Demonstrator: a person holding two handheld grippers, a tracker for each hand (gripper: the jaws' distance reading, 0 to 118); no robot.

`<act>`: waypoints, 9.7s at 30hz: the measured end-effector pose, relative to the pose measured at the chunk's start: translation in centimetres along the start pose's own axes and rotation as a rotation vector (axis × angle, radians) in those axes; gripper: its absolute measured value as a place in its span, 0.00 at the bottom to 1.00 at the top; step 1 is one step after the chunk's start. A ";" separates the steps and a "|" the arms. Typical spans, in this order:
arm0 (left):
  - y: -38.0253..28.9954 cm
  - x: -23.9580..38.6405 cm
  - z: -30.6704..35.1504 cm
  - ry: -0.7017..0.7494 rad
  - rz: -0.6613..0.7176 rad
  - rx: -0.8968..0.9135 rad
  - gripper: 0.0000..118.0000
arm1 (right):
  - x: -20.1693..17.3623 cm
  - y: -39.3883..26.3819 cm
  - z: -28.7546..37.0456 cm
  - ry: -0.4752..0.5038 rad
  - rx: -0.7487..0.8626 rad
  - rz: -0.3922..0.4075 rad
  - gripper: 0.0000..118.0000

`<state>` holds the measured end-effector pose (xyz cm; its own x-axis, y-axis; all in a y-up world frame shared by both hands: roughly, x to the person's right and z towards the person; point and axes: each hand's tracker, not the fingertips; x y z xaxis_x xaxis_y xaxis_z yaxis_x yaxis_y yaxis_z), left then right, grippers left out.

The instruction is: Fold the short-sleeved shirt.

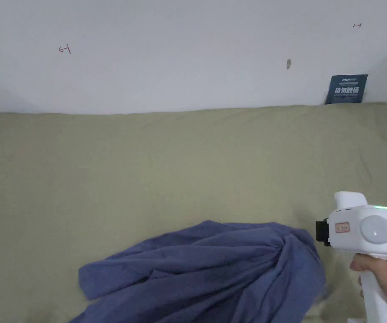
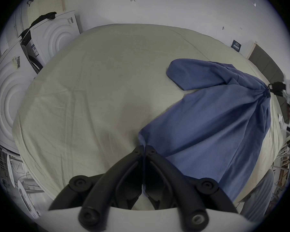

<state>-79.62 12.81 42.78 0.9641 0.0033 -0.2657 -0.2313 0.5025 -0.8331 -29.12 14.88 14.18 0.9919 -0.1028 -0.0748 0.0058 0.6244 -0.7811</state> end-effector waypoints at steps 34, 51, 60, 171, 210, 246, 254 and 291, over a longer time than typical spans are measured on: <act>10.7 -4.3 15.3 0.121 0.014 0.356 0.00 | 2.1 4.4 23.8 0.047 0.280 0.126 0.05; 20.9 0.4 25.4 0.162 -0.048 0.575 0.00 | 3.2 10.8 34.6 -0.040 0.483 0.098 0.05; 27.6 2.7 24.6 0.244 -0.123 0.619 0.00 | 2.0 17.0 32.2 -0.119 0.497 0.140 0.05; -5.2 -4.5 5.5 -0.024 0.028 0.120 0.02 | -4.6 -22.2 26.4 0.070 0.472 0.093 0.01; -2.5 -0.7 1.5 -0.065 -0.086 -0.013 0.03 | -3.7 -6.6 5.2 0.028 0.112 0.210 0.01; 6.3 -0.8 8.8 -0.089 -0.048 0.192 0.03 | -3.2 4.9 20.1 0.000 0.259 0.388 0.02; 15.1 2.6 18.7 -0.065 -0.061 0.406 0.03 | -0.7 8.5 36.0 -0.077 0.513 0.356 0.02; 41.4 9.4 28.7 0.122 0.010 0.658 0.03 | -3.7 31.3 37.6 -0.196 0.747 0.254 0.02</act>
<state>-76.42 58.40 19.72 0.9315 -0.0674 -0.3575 -0.0753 0.9257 -0.3708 -27.84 63.89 13.29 0.9780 0.2062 -0.0300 -0.2084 0.9694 -0.1298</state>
